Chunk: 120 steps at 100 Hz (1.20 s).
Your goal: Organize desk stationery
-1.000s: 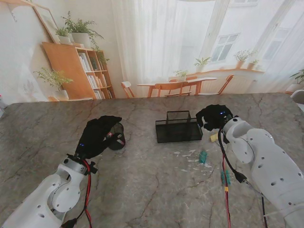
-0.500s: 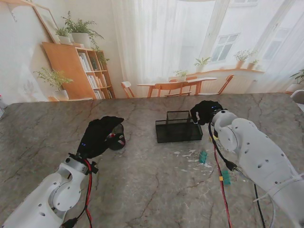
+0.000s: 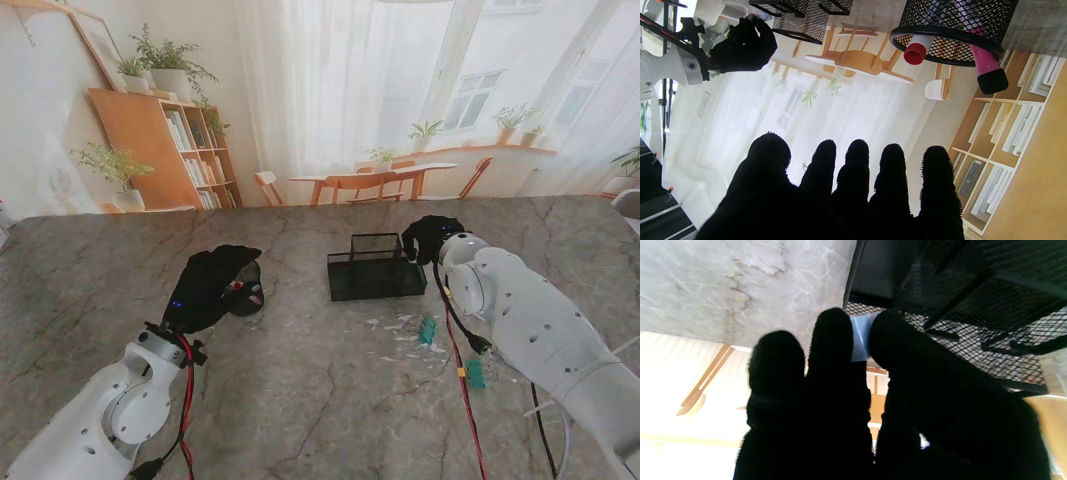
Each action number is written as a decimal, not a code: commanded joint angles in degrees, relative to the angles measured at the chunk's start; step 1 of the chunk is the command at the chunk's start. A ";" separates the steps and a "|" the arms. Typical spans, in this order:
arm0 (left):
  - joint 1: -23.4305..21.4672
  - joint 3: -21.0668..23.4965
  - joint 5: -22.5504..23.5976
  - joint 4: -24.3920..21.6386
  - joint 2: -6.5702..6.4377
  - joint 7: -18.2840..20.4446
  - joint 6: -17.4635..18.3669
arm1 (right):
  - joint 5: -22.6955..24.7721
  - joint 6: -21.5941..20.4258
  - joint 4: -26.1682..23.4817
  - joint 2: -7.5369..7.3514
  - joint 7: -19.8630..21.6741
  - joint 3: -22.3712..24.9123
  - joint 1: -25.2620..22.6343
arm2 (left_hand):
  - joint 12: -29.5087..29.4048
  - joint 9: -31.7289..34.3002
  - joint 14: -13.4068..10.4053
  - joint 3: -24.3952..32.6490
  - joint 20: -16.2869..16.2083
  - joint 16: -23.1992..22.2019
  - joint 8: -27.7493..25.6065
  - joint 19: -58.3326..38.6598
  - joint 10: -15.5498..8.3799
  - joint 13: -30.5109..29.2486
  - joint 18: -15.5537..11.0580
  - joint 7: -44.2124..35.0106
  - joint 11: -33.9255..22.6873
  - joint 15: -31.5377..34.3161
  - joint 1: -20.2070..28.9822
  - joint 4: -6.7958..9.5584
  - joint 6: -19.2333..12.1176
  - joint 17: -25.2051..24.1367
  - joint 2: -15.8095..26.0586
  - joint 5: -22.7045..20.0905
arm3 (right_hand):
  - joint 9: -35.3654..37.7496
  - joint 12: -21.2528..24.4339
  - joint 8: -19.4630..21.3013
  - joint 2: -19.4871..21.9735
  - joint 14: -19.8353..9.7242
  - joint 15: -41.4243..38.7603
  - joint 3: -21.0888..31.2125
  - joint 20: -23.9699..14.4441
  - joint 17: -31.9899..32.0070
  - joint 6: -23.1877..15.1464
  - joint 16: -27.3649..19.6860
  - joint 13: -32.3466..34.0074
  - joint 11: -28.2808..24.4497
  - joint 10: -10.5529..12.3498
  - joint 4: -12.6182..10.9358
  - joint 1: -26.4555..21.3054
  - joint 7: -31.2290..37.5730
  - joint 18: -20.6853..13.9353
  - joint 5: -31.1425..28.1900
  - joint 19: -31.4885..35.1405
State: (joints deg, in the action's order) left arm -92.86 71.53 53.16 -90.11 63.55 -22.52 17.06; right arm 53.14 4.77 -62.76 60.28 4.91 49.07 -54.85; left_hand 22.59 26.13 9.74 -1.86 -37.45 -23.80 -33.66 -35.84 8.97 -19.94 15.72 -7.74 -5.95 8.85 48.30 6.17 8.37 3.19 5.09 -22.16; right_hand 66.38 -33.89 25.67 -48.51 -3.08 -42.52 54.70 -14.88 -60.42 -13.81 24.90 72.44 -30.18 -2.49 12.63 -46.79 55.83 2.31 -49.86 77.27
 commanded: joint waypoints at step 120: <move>-0.93 0.43 0.29 -0.30 0.16 -1.38 0.65 | 6.13 -9.07 -16.54 -1.49 7.74 17.88 -11.84 | 0.18 0.49 -1.34 -0.76 0.65 -0.01 -0.48 0.77 -1.42 -1.37 -0.38 -0.57 0.21 0.40 0.95 -9.01 -0.28 -0.74 3.24 -0.79 | -34.10 1.36 15.47 25.02 12.20 -7.89 -22.61 -5.76 21.91 16.24 4.39 -25.35 5.87 -8.66 -10.08 23.01 -38.36 14.00 25.99 4.96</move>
State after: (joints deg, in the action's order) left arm -93.42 71.99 53.49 -90.23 63.57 -23.59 17.40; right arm 59.45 -3.59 -77.76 60.04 11.83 66.32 -64.97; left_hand 22.59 26.13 9.72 -1.86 -37.44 -23.80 -33.66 -35.84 8.96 -19.94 15.72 -7.74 -5.95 8.86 48.30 6.17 8.37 3.19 5.09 -22.16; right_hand 34.20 -32.54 40.46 -25.74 6.90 -51.35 33.84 -19.08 -41.92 1.14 28.33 49.93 -26.69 -9.85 4.17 -26.03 18.75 13.07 -26.60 82.13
